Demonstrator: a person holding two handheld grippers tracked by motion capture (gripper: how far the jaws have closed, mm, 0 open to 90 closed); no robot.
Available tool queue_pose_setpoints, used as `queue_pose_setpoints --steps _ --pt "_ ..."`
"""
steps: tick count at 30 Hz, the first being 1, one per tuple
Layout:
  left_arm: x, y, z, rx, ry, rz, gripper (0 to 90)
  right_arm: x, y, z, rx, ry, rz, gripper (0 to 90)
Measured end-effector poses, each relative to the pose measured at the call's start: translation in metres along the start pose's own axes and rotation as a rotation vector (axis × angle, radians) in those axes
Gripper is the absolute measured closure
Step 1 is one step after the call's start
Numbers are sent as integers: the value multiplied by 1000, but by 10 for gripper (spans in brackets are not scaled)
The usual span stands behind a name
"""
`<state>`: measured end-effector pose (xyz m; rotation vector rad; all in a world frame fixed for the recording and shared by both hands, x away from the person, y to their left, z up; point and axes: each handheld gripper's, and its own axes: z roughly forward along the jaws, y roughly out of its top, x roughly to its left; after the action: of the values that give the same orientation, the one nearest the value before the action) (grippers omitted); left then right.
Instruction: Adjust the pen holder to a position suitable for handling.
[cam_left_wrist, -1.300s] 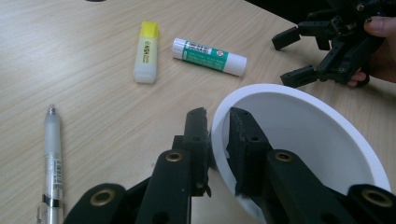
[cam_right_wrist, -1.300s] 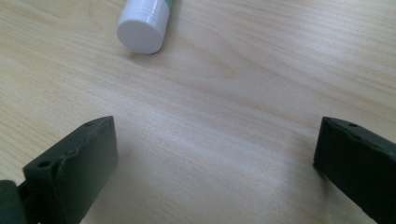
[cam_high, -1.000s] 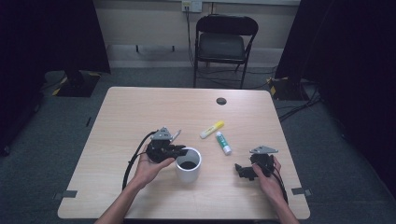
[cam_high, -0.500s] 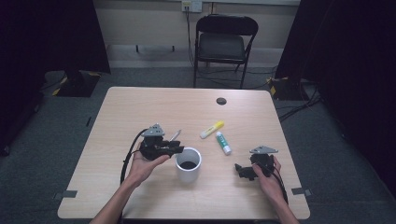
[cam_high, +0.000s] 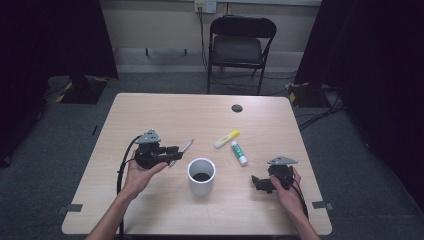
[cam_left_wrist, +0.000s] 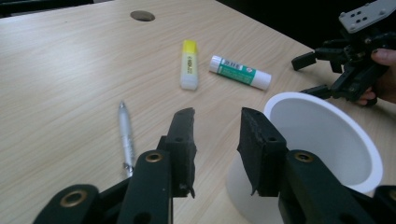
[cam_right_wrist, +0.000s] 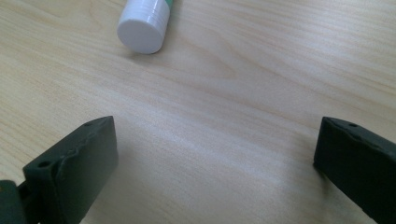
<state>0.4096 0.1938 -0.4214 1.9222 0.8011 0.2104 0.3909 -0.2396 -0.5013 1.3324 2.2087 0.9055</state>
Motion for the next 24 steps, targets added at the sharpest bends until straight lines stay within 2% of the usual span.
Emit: queue_pose_setpoints --steps 5,6,7,9,11,12,15,16,20,23,24 --pt "7 -16 -7 40 32 -5 687 0 0 0 0 0 0 0" --pt "8 -19 -9 41 31 -3 680 0 0 0 0 1 0 0" --pt "11 -26 -14 54 50 -12 665 0 0 0 0 2 -1 0" --pt "13 -28 -17 58 66 -12 643 0 0 0 1 3 -4 0" --pt "16 -32 -23 57 81 -23 597 0 0 0 1 3 -5 0" --pt "18 -36 -29 55 100 -33 542 0 0 0 1 4 -6 0" --pt "21 -41 -35 48 111 -47 448 0 0 0 1 4 -6 0" --pt "23 -46 -39 65 132 -37 441 0 0 0 1 4 -7 0" --pt "26 -55 -46 97 170 -35 355 0 0 0 1 4 -6 0" --pt "27 -60 -50 93 164 -56 294 0 0 0 1 4 -6 0" --pt "27 -67 -52 129 181 -52 271 0 0 0 2 4 -6 0"
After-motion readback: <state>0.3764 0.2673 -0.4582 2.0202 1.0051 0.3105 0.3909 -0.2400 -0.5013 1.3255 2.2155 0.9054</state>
